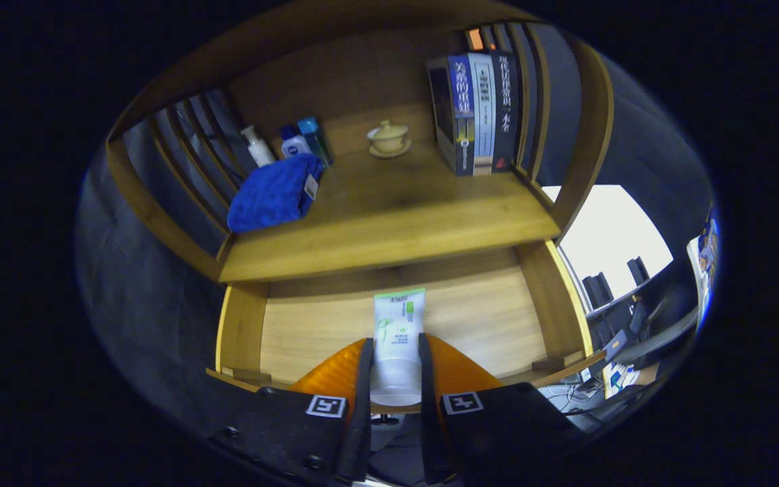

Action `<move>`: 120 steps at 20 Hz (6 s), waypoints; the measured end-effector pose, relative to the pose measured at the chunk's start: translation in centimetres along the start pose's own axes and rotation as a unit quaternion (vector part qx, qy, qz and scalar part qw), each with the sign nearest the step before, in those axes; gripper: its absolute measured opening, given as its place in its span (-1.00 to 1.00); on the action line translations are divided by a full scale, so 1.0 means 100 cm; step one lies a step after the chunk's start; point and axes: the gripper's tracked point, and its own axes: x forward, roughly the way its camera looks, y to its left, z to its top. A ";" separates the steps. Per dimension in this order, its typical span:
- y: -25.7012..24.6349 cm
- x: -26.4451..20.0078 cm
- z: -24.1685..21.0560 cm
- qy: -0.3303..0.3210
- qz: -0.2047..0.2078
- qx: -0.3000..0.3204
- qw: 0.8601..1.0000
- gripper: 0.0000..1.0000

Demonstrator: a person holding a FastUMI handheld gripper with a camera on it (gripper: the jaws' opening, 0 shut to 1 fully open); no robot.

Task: Pull open the drawer, take out the items inside it, and place them on the countertop above the cabinet.

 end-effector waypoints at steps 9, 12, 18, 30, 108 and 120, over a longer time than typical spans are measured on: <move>0.020 0.004 0.071 -0.073 0.019 0.008 0.997 -0.23; 0.031 0.023 0.092 -0.087 0.022 0.009 0.996 -0.23; 0.048 0.072 0.129 -0.111 0.028 0.025 0.993 -0.24; 0.024 0.151 0.148 -0.111 -0.019 0.016 0.994 -0.17; 0.018 0.103 -0.070 -0.287 -0.032 -0.092 0.953 0.93; 0.024 0.155 -0.021 -0.277 -0.033 -0.093 0.956 0.93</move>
